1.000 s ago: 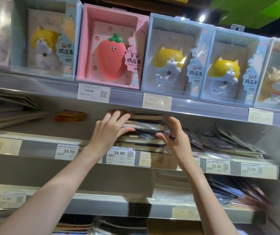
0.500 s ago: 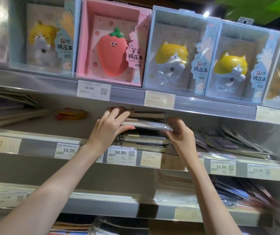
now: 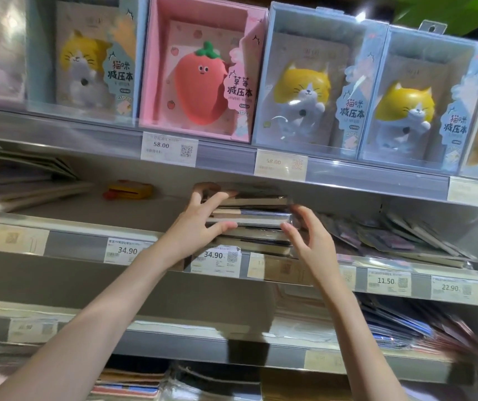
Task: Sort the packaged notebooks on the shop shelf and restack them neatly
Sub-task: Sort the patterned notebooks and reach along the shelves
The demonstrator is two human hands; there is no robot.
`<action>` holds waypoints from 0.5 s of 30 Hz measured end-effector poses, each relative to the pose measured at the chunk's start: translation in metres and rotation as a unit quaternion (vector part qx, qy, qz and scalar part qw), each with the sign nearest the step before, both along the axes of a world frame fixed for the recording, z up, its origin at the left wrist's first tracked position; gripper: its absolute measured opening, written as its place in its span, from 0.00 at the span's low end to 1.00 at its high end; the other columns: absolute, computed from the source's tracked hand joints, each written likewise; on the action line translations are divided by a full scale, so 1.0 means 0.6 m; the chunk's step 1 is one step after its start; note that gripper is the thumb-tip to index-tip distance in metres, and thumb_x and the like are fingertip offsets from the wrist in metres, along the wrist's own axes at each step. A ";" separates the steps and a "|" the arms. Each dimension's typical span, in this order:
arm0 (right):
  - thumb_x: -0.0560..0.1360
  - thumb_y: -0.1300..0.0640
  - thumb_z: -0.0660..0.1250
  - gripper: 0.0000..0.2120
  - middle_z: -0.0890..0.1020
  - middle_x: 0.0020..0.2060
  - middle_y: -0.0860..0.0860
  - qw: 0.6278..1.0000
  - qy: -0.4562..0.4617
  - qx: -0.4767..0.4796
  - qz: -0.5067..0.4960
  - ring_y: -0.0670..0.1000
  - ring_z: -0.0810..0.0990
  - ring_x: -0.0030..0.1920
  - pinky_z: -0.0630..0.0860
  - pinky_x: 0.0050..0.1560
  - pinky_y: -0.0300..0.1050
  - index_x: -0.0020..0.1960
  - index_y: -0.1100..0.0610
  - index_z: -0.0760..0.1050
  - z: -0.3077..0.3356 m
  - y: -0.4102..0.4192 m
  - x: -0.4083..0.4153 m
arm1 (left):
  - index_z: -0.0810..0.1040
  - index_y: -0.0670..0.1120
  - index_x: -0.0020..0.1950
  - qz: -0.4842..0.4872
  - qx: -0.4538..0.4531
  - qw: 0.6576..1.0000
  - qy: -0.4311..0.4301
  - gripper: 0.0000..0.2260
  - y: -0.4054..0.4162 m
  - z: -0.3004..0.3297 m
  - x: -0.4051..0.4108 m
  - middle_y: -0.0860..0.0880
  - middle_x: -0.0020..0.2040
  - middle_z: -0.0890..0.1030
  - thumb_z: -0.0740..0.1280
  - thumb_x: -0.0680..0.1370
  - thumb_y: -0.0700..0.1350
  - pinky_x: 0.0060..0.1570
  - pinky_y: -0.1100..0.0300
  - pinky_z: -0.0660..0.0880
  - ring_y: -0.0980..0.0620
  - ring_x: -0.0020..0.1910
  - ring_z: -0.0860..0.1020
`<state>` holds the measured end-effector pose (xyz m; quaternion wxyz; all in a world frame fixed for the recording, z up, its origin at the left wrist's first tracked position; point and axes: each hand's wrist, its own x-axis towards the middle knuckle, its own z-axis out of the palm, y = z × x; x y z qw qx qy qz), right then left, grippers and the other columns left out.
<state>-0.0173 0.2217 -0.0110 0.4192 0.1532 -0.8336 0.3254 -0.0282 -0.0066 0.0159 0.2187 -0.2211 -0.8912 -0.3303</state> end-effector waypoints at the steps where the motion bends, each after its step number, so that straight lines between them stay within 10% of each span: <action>1: 0.76 0.48 0.64 0.18 0.79 0.56 0.49 1.000 0.005 -0.008 -0.006 0.48 0.78 0.54 0.76 0.55 0.49 0.64 0.53 0.71 -0.001 -0.001 -0.005 | 0.61 0.56 0.71 -0.007 0.002 1.000 -0.017 0.24 0.001 0.003 -0.003 0.42 0.69 0.60 0.62 0.77 0.56 0.65 0.50 0.64 0.42 0.67 0.65; 5: 0.77 0.51 0.64 0.16 0.80 0.55 0.49 0.999 0.001 -0.042 -0.017 0.49 0.78 0.54 0.76 0.55 0.52 0.63 0.54 0.71 -0.001 -0.006 -0.009 | 0.64 0.45 0.69 -0.021 -0.022 0.998 -0.058 0.24 0.004 0.008 -0.015 0.36 0.68 0.66 0.60 0.78 0.56 0.63 0.51 0.65 0.42 0.67 0.66; 15: 0.79 0.53 0.60 0.21 0.74 0.61 0.56 0.997 -0.033 -0.015 -0.067 0.55 0.71 0.63 0.70 0.62 0.50 0.69 0.60 0.65 -0.016 -0.027 0.010 | 0.61 0.56 0.72 0.046 -0.039 0.997 0.046 0.21 0.009 -0.010 0.017 0.48 0.71 0.61 0.57 0.79 0.57 0.63 0.42 0.65 0.45 0.69 0.63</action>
